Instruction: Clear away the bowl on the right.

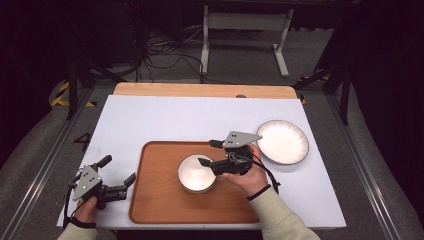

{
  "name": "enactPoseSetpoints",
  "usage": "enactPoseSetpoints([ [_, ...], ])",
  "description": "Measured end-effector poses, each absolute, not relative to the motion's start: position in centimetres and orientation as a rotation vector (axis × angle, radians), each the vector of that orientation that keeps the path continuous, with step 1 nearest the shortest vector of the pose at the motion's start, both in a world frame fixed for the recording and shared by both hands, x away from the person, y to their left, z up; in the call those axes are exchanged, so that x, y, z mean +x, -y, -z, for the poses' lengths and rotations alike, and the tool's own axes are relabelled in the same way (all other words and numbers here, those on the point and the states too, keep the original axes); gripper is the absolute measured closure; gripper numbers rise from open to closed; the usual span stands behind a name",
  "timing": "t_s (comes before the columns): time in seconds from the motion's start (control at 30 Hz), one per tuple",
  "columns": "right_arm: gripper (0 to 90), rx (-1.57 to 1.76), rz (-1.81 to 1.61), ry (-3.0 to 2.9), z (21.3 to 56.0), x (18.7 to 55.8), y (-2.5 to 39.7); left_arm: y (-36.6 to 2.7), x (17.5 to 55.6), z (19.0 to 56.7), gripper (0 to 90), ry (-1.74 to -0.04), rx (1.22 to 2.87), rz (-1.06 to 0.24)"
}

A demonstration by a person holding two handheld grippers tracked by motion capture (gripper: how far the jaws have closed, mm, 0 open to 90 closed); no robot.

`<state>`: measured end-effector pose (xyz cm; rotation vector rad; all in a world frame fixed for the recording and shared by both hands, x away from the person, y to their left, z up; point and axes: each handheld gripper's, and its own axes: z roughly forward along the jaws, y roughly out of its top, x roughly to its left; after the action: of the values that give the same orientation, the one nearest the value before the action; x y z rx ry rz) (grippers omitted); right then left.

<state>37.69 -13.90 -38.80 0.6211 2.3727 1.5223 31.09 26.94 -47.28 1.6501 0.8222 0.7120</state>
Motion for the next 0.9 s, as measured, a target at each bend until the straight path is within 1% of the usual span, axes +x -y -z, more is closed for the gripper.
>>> enactPoseSetpoints([
  [0.1, 25.7, 0.58, -1.571, -2.323, 38.8, 37.5, 14.2, -26.9, 31.1, 47.3, 0.3, -0.821, 1.651, -0.713],
  [0.27, 18.0, 0.508, -1.66, -2.225, 38.8, 37.0, 15.0, -26.9, 31.1, 47.3, 0.2, -0.823, 1.65, -0.711],
  [0.5, 17.6, 0.481, -1.716, -2.163, 38.9, 36.7, 15.9, -26.9, 31.1, 47.3, 0.3, -0.824, 1.649, -0.709],
  [0.9, 14.9, 0.496, -1.717, -2.111, 39.0, 36.3, 18.8, -27.0, 31.2, 47.3, 0.2, -0.826, 1.652, -0.7],
])
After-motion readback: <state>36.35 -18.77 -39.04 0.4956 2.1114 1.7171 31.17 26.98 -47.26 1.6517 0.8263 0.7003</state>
